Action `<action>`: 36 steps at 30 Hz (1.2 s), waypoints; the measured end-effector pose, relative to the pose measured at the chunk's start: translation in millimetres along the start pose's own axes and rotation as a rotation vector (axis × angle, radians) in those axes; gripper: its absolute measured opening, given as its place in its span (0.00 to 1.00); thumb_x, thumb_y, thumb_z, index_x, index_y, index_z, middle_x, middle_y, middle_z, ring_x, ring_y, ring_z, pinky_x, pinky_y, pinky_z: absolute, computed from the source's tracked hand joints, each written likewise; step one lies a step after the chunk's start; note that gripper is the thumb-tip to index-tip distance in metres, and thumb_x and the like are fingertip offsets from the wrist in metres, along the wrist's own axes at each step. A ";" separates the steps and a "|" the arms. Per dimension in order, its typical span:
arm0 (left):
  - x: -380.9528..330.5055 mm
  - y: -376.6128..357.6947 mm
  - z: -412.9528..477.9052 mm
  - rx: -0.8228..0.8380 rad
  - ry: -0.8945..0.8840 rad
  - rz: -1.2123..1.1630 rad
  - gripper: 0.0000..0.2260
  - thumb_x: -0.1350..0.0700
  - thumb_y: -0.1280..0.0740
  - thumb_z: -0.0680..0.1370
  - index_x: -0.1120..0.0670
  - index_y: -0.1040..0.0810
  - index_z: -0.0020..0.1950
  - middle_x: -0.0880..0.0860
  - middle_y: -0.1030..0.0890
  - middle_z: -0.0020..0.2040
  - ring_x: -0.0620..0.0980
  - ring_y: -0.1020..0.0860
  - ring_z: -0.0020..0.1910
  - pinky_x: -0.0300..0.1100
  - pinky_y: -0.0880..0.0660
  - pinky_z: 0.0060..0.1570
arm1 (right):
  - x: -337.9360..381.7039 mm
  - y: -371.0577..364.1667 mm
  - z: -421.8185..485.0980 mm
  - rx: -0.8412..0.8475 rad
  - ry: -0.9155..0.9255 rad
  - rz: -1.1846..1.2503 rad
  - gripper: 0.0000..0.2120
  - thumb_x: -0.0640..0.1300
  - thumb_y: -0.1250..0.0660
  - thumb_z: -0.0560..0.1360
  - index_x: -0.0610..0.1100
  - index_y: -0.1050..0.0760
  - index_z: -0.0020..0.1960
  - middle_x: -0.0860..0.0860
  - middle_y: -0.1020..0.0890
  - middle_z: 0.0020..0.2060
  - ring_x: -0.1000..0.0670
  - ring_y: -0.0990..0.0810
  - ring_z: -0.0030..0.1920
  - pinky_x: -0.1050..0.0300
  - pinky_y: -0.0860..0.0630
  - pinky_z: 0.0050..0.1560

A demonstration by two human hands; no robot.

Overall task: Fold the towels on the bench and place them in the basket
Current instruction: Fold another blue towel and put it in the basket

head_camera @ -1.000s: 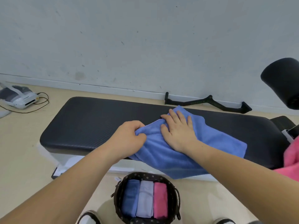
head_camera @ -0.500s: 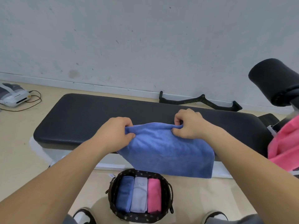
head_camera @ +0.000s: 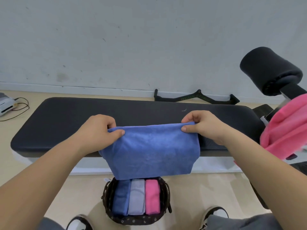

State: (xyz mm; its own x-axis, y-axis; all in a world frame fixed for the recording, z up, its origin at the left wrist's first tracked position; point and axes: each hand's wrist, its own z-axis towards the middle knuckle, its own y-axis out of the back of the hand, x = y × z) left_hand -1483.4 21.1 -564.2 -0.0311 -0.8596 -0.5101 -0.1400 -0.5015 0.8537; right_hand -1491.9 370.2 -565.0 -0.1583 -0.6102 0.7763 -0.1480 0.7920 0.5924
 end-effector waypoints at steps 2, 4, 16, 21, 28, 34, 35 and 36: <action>3.3 3.0 -3.6 0.023 0.025 -0.028 0.14 0.49 0.26 0.76 0.56 0.21 0.36 0.53 0.19 0.37 0.51 0.22 0.34 0.42 0.25 0.29 | -3.5 -3.1 0.2 0.002 -0.026 0.018 0.07 0.37 0.20 0.69 0.43 0.17 0.43 0.50 0.14 0.39 0.48 0.16 0.44 0.55 0.20 0.46; 5.3 3.5 -7.2 0.045 0.047 -0.060 0.11 0.50 0.24 0.74 0.55 0.19 0.37 0.53 0.18 0.38 0.54 0.19 0.38 0.47 0.19 0.30 | -2.9 -7.5 0.3 -0.007 -0.044 0.012 0.06 0.37 0.20 0.69 0.42 0.16 0.41 0.52 0.15 0.35 0.51 0.17 0.41 0.59 0.23 0.42; 29.7 11.7 -13.9 0.059 0.204 -0.300 0.06 0.58 0.22 0.73 0.57 0.15 0.38 0.55 0.14 0.43 0.54 0.16 0.44 0.31 0.24 0.27 | 2.8 -23.0 9.3 -0.071 -0.107 -0.015 0.05 0.44 0.18 0.69 0.45 0.12 0.41 0.50 0.12 0.41 0.52 0.17 0.46 0.58 0.23 0.48; 35.5 12.3 -15.4 0.014 0.131 -0.206 0.09 0.55 0.19 0.70 0.56 0.16 0.39 0.55 0.16 0.39 0.51 0.20 0.37 0.37 0.26 0.31 | 3.2 -25.1 10.7 -0.101 -0.081 -0.043 0.08 0.45 0.19 0.70 0.44 0.15 0.45 0.49 0.15 0.41 0.50 0.19 0.43 0.59 0.25 0.45; 43.0 22.7 -22.0 0.136 0.048 -0.105 0.05 0.53 0.23 0.75 0.45 0.16 0.47 0.48 0.15 0.42 0.49 0.17 0.43 0.42 0.22 0.42 | 9.3 -9.2 -9.2 0.014 0.042 -0.381 0.04 0.50 0.29 0.78 0.51 0.17 0.46 0.46 0.16 0.44 0.45 0.18 0.48 0.53 0.23 0.49; 26.6 33.4 -26.6 -0.135 0.069 -0.182 0.15 0.46 0.29 0.79 0.53 0.16 0.37 0.51 0.22 0.31 0.51 0.26 0.33 0.44 0.30 0.36 | 25.0 11.2 -28.1 -0.239 0.035 -0.196 0.07 0.48 0.28 0.78 0.48 0.15 0.43 0.48 0.18 0.33 0.47 0.23 0.33 0.58 0.27 0.34; 20.6 31.8 -24.1 -0.201 0.073 -0.164 0.15 0.45 0.30 0.80 0.53 0.16 0.38 0.53 0.21 0.31 0.54 0.24 0.34 0.45 0.29 0.36 | 26.6 10.3 -27.7 -0.262 -0.007 -0.089 0.07 0.46 0.29 0.79 0.46 0.16 0.45 0.48 0.20 0.30 0.48 0.26 0.27 0.60 0.30 0.28; 14.2 28.7 -20.4 -0.243 0.075 -0.165 0.15 0.46 0.32 0.81 0.52 0.16 0.40 0.54 0.19 0.32 0.56 0.21 0.36 0.46 0.27 0.37 | 28.1 7.6 -26.1 -0.268 -0.066 0.041 0.07 0.45 0.30 0.81 0.44 0.17 0.47 0.47 0.22 0.27 0.48 0.27 0.23 0.61 0.32 0.24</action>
State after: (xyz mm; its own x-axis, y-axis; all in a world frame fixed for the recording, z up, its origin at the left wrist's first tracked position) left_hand -1467.6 -7.5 -544.8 0.0464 -0.7647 -0.6427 0.1044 -0.6361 0.7645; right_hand -1472.0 359.6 -533.1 -0.2236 -0.5705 0.7903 0.1219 0.7881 0.6034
